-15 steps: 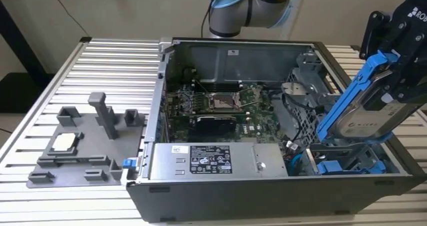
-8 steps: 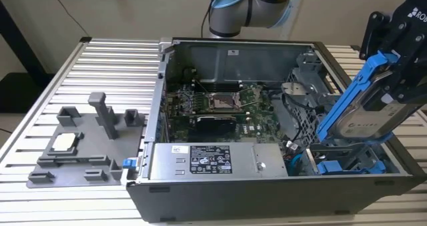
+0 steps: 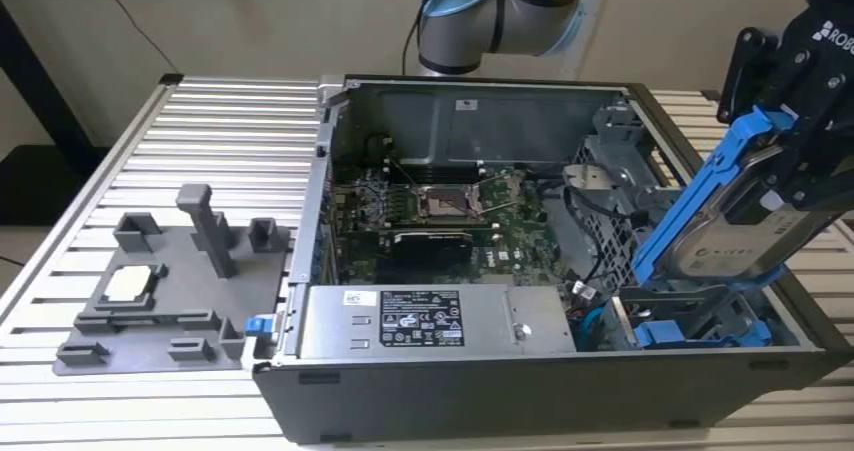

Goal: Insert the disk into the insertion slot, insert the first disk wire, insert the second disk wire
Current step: 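Insert the disk into the insertion slot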

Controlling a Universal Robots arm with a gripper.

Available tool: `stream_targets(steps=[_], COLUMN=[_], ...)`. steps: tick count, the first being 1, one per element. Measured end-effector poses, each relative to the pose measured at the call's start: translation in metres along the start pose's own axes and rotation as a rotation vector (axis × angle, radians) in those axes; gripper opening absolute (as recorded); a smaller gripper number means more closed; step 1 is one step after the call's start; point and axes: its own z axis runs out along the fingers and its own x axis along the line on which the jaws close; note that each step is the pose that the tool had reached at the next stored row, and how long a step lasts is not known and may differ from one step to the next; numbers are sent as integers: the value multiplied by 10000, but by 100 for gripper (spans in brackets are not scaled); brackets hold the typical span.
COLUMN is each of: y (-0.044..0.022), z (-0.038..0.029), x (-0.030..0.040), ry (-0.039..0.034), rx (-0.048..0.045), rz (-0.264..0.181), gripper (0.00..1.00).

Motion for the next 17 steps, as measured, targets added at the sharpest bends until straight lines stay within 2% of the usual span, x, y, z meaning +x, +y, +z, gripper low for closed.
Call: stream_targets(steps=[17], y=[-1], z=[44], x=[1], ry=[-2], rx=[0], rz=[1], gripper=[33])
